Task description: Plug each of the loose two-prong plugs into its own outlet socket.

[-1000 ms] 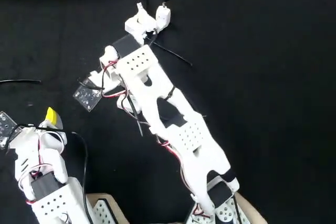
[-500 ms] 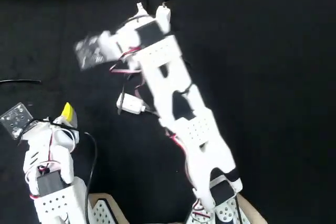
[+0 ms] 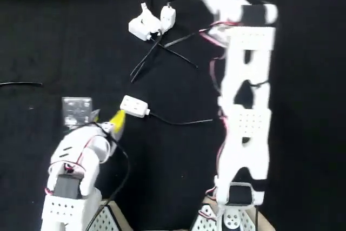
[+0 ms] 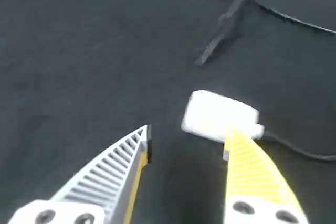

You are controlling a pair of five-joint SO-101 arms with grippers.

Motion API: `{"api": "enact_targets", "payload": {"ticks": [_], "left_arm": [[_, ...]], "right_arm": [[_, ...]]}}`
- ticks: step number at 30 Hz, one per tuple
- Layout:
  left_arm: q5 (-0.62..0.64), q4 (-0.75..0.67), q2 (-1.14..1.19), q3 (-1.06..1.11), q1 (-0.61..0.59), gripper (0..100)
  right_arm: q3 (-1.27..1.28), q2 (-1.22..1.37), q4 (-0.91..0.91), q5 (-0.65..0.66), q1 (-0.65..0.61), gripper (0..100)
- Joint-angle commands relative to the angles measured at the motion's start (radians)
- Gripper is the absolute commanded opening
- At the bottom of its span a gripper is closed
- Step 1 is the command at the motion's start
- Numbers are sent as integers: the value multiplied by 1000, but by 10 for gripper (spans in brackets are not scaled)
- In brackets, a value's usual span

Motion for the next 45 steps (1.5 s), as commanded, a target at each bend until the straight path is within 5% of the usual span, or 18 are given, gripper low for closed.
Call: {"api": "enact_targets", "payload": {"ticks": [1,13,20,32,45], "left_arm": [[-12,-124,-3,16,101,240],[46,-219,48,-94,24,212],[60,-215,586,-472,-44,166],[112,-92,1514,-865,117,446],[114,-100,1712,-974,130,445]], "right_arm": [[-44,-25,28,-32,143,11],[137,-27,28,-26,377,11],[295,-31,28,-25,425,11],[338,-28,25,-23,480,11],[352,-22,21,114,532,11]]}}
